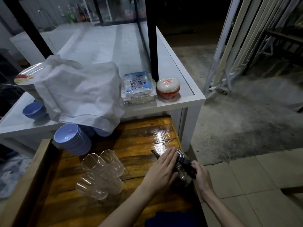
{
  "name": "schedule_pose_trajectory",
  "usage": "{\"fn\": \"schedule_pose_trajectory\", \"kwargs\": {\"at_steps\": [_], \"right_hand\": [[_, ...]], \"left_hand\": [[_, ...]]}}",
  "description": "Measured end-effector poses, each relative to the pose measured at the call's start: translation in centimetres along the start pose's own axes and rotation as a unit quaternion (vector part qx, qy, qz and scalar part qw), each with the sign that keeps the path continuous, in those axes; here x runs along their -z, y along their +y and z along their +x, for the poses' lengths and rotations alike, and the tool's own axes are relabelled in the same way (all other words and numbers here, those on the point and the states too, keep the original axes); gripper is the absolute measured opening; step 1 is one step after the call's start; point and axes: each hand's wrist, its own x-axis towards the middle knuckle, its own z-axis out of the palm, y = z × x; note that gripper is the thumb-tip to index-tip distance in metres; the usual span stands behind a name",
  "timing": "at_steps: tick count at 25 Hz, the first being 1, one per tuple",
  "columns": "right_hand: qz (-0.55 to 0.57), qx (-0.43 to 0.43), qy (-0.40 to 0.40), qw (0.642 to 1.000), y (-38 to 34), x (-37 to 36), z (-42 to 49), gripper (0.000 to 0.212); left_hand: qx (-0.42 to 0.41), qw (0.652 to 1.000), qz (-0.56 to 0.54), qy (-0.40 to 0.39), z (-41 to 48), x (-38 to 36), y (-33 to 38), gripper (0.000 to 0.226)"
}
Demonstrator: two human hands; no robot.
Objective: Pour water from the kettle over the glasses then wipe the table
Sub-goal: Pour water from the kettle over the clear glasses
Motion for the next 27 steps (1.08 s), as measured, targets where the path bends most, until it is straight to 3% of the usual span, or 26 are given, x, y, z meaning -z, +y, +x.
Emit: {"fn": "schedule_pose_trajectory", "kwargs": {"at_steps": [6, 17, 27], "right_hand": [[-0.049, 0.040, -0.032, 0.997, -1.0, -0.8, -3.2, 0.042], [-0.155, 0.132, -0.107, 0.973, -6.8, -5.7, -8.2, 0.037], [-0.192, 0.146, -0.151, 0.959, -9.4, -8.4, -10.1, 0.037]], "left_hand": [[-0.001, 1.000, -0.017, 0.020, -4.2, 2.5, 0.4, 0.068], [0.060, 0.988, -0.081, 0.118, -12.4, 6.2, -1.4, 0.072], [0.092, 0.977, -0.143, 0.129, -15.2, 7.6, -2.0, 0.074]]}}
